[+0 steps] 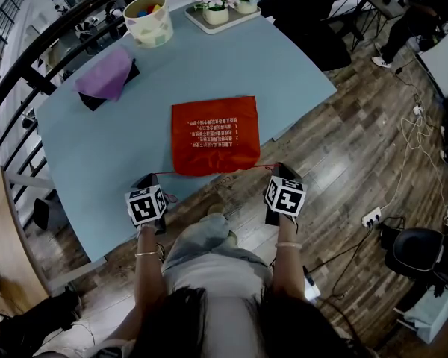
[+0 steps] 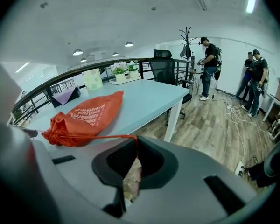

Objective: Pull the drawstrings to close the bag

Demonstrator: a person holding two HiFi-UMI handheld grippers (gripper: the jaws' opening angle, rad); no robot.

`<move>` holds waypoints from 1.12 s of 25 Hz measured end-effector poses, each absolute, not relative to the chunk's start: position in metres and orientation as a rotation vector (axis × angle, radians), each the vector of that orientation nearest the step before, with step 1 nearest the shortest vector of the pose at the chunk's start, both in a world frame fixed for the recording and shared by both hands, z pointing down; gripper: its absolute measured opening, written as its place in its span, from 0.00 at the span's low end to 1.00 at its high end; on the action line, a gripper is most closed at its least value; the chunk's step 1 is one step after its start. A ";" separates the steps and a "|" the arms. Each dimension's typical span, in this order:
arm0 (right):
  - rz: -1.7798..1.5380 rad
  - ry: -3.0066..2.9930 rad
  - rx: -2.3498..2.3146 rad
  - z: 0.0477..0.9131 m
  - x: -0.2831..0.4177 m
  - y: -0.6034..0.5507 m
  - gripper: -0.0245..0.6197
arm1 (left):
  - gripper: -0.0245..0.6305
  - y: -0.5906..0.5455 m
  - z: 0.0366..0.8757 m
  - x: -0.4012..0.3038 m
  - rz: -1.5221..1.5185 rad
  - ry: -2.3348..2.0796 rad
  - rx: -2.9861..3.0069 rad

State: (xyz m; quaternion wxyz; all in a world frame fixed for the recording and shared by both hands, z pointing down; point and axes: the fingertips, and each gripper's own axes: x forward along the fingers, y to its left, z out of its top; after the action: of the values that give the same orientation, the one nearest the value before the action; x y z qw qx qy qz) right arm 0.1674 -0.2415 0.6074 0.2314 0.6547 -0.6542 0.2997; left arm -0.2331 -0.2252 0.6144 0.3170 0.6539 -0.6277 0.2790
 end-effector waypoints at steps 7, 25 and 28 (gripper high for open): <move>0.833 -1.785 1.820 0.609 0.171 -0.244 0.08 | 0.07 -0.230 0.614 -0.238 0.735 -1.660 1.717; 0.852 -1.827 1.783 0.606 0.161 -0.251 0.08 | 0.07 -0.231 0.610 -0.232 0.675 -1.584 1.750; 0.885 -1.845 1.780 0.605 0.161 -0.248 0.08 | 0.07 -0.228 0.603 -0.223 0.629 -1.527 1.786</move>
State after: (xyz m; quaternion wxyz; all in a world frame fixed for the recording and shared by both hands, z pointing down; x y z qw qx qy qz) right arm 0.1609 -0.2477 0.6047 0.2129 0.6413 -0.6646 0.3189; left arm -0.2230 -0.2279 0.6030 0.3471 0.6885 -0.5888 0.2424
